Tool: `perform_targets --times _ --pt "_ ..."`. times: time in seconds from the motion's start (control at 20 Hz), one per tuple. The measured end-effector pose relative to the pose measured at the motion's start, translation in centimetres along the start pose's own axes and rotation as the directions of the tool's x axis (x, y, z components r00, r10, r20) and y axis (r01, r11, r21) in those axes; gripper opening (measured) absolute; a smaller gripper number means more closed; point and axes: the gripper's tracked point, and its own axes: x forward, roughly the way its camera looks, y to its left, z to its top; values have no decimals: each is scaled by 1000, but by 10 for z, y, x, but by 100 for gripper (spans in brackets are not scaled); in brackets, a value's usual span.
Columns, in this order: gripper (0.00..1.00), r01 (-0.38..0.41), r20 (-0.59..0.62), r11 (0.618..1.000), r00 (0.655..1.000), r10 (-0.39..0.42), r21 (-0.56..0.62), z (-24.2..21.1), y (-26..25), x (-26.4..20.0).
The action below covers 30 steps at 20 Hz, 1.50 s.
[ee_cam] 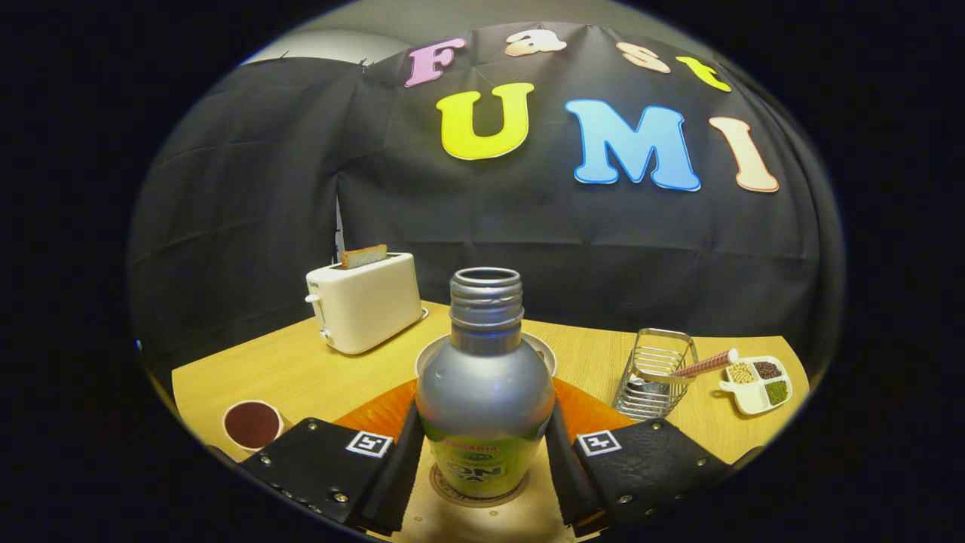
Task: Take the bottle from table, then pour the juice into the cup, finally place the bottle on the coaster
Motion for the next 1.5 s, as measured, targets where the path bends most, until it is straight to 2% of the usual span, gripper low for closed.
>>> perform_targets --times 0.35,0.45,0.6,0.65,0.9,1.0,1.15,1.3,1.5 --pt "75 12 16 1000 1000 -12 23 -12 -2 12" --pt "79 13 24 1000 1000 -14 18 -9 -1 8" --pt "98 17 78 1000 997 -19 25 18 -3 -4" --pt "98 31 88 999 996 -33 29 28 -5 -14" --pt "99 143 242 990 960 -142 16 132 -19 -97" --pt "98 208 274 978 940 -203 11 169 -34 -140" --pt "98 340 305 941 895 -326 8 221 -72 -204" --pt "98 402 323 916 865 -385 16 247 -98 -259" --pt "98 492 309 870 822 -478 36 257 -140 -316"
